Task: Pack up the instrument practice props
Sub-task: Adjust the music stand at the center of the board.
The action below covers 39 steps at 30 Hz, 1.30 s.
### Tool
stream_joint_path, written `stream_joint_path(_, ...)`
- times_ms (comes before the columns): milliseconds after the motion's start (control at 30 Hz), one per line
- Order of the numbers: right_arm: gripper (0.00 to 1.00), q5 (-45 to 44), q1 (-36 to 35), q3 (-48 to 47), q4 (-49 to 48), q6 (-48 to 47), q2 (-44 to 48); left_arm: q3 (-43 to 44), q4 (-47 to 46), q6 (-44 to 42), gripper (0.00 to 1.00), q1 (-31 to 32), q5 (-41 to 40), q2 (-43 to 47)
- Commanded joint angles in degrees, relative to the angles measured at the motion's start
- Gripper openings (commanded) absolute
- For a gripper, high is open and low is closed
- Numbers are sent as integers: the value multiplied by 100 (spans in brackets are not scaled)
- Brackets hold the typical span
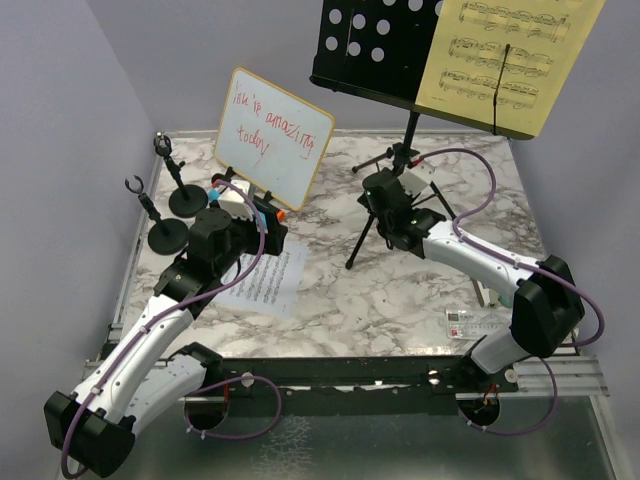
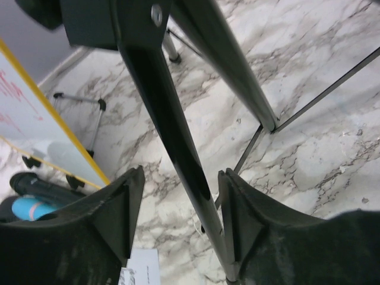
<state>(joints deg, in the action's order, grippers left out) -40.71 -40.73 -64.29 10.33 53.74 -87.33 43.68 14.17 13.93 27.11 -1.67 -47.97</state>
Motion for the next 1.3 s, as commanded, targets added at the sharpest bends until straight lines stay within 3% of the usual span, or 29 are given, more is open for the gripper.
stream_joint_path(0, 69, 636, -42, 349, -301, -258, 308, -53, -143, 30, 99, -41, 232, -59)
stream_joint_path(233, 81, 1217, -40, 1105, -315, -312, 556, -54, -161, 43, 99, -57, 341, -99)
stream_joint_path(433, 84, 1843, -213, 1378, -977, -317, 237, -61, -178, 48, 99, -74, 420, -125)
stream_joint_path(700, 86, 1683, -434, 1040, -1614, -147, -318, -53, -187, 33, 99, -92, 389, -97)
stream_joint_path(1100, 88, 1616, -576, 133, -1733, -154, -1030, -60, -239, 164, 99, -110, 417, -55)
stream_joint_path(1267, 95, 1708, -584, 55, -1808, -484, -1028, 3, -240, 263, 99, -139, 513, -70)
